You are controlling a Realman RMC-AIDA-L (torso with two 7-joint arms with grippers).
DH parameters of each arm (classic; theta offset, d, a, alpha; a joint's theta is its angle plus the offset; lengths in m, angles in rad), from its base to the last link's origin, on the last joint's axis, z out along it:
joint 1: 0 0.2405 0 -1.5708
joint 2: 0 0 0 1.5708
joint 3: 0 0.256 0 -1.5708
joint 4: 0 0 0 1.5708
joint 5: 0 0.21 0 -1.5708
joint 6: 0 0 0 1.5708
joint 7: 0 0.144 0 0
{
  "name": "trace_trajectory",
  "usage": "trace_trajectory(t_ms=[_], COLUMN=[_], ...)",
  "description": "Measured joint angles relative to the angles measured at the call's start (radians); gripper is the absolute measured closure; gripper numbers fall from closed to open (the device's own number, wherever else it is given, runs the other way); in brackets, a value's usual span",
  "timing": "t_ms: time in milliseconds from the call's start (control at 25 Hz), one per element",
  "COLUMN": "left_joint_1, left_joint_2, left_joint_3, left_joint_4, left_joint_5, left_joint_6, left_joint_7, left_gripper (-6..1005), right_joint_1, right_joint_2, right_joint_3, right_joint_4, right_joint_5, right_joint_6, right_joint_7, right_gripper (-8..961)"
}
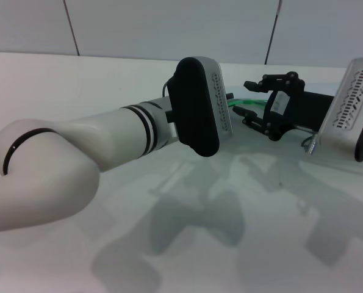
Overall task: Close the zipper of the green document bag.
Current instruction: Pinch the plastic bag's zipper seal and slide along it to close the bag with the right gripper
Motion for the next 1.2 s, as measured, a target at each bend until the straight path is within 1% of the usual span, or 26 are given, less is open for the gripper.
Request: trace_trajectory(t_ms=[440, 560, 800, 1200], left_joint_1=[0.006, 0.006, 0.003, 0.004], left_joint_2=[0.001, 0.001, 0.001, 0.0], left_joint_3=[0.0, 0.0, 0.0, 0.0], left_joint_4=[0.011, 0.016, 0.016, 0.017], left_joint_5=[0.007, 0.007, 0.007, 0.009], left_joint_6=[0.007, 0.007, 0.012, 0.018], left_joint_7=[0.004, 0.005, 0.005, 0.006], left_gripper=[947, 947, 947, 948], right_joint_1=[0.016, 0.021, 0.045, 0.045], right_joint_2=[-0.001, 0.0, 0.0, 0.0], right_joint_3=[0.002, 0.003, -0.004, 0.003], right_joint_4=[0.028, 0.035, 0.066, 0.067], right_joint_5=[0.001, 0.001, 0.001, 0.003], right_joint_6=[0.009, 0.009, 0.01, 0.01], right_joint_7=[-0.018, -0.019, -0.019, -0.015], right_gripper=[523, 697, 763, 839])
